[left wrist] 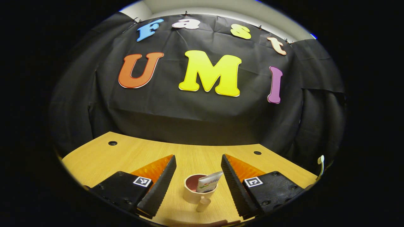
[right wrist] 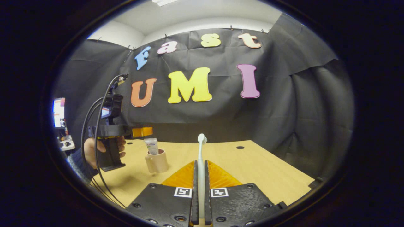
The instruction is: Put the toothbrush and toothpaste on the desktop into the cup, then pick up the cup and place it on the coaster on the desktop.
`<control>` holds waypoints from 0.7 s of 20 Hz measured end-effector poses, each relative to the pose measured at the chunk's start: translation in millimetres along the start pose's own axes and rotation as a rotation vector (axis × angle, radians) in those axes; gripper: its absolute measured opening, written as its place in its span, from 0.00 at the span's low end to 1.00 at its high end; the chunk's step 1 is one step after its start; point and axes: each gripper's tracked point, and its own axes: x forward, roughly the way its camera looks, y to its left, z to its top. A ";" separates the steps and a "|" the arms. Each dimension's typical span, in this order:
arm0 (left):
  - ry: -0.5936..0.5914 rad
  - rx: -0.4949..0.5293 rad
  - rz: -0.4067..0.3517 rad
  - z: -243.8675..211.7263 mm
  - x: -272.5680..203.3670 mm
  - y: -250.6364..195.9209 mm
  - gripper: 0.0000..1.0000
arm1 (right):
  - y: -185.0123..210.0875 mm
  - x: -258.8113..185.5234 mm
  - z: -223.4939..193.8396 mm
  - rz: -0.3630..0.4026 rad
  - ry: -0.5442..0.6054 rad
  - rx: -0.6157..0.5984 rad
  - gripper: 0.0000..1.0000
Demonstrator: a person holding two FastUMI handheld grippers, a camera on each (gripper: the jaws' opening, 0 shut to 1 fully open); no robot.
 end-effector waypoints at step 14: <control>-0.009 0.023 0.081 -39.8 -51.9 72.7 0.98 | 146.2 169.0 60.5 0.256 -0.035 0.087 0.08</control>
